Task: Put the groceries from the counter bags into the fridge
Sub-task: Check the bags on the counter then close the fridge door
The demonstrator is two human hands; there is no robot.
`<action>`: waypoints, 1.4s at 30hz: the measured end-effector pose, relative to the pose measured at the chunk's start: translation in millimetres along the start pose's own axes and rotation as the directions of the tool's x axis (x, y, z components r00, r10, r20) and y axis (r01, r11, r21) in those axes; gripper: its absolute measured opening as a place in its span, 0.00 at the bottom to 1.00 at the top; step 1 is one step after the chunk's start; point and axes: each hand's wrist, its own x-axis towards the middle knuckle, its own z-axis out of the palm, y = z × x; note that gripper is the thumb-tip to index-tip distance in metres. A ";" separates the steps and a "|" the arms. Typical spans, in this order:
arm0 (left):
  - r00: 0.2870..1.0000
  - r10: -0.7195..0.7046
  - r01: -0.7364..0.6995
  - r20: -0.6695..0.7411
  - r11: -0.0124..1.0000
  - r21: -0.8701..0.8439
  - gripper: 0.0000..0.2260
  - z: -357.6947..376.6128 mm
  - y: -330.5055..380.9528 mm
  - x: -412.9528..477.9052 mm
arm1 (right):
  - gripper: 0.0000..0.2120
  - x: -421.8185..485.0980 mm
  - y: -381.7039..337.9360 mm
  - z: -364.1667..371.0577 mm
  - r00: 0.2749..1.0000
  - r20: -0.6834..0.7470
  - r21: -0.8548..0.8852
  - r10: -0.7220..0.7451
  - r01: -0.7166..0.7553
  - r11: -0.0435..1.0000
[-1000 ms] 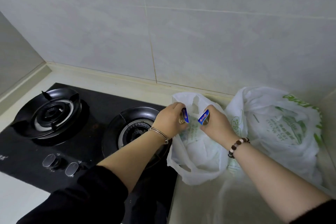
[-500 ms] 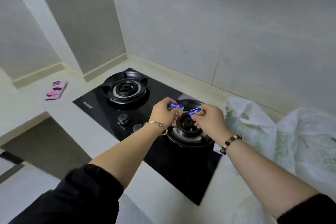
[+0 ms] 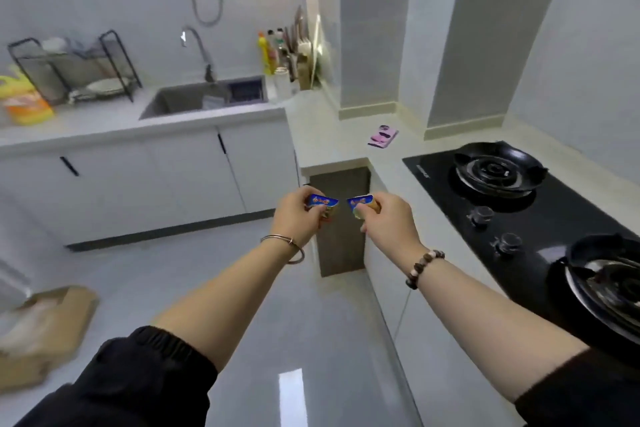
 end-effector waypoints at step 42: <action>0.632 -0.500 0.736 -0.592 0.627 0.255 0.09 -644.4 -125.5 -304.1 | 0.11 -196.8 -516.8 419.1 0.293 0.599 0.250 -0.745 0.816 0.521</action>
